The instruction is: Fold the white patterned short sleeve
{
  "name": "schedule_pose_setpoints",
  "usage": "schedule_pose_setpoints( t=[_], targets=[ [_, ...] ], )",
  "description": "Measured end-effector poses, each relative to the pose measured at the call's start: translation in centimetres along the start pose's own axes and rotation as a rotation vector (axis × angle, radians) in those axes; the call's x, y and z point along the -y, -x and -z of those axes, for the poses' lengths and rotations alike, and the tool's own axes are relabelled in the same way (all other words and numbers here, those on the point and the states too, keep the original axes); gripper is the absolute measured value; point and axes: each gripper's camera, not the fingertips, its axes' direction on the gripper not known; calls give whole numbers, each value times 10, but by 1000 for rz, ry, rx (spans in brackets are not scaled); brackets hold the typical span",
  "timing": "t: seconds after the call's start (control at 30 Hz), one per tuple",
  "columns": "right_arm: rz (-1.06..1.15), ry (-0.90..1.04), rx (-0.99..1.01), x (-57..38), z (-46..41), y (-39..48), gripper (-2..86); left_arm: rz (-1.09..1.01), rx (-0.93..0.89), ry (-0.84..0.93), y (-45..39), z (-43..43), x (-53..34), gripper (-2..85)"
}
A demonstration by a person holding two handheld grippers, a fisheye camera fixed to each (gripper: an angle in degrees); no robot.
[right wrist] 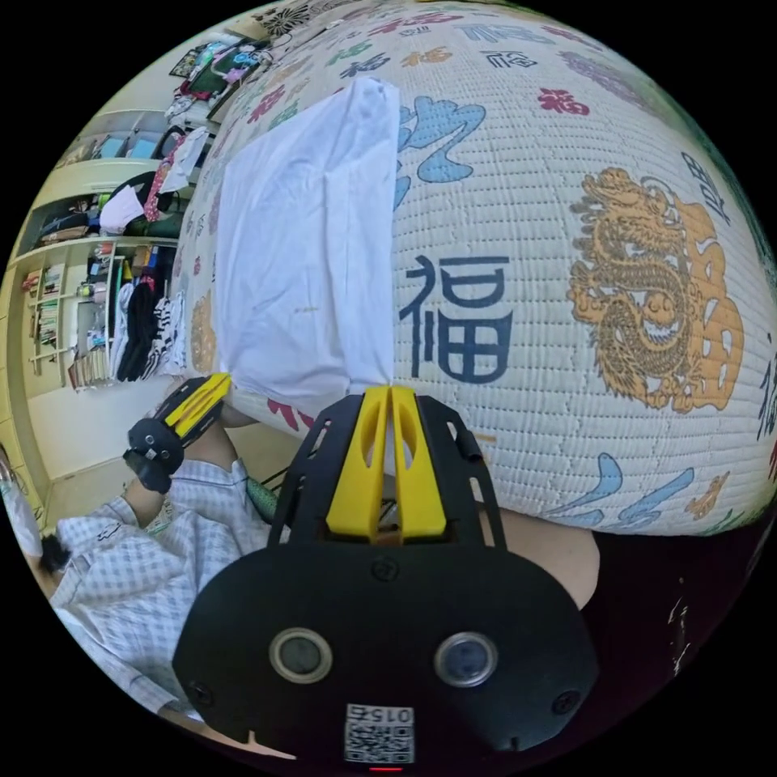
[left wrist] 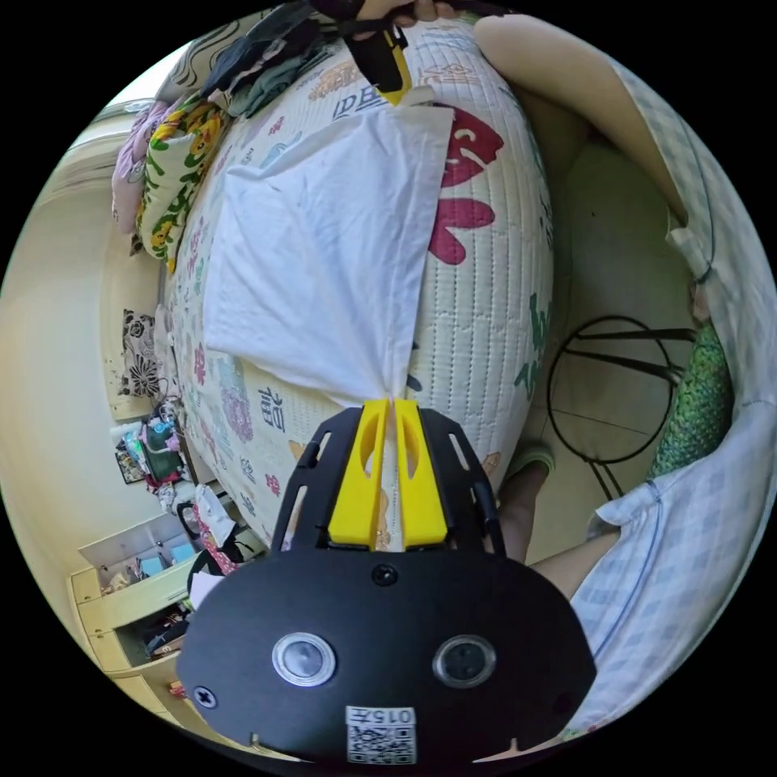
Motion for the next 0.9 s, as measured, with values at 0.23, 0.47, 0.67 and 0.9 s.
schedule_pose_setpoints(
  t=[0.23,0.47,0.67,0.9],
  targets=[
    [94,-83,32,-17,40,14,55,217,-296,-88,72,-37,-40,23],
    [129,2,-26,-11,13,20,30,324,-376,-112,117,-100,-59,15],
    [83,-103,172,-12,55,-3,44,382,-486,-134,178,-145,-92,29],
    [146,-319,173,62,123,-3,128,502,-418,-410,353,-197,-95,77]
  ],
)
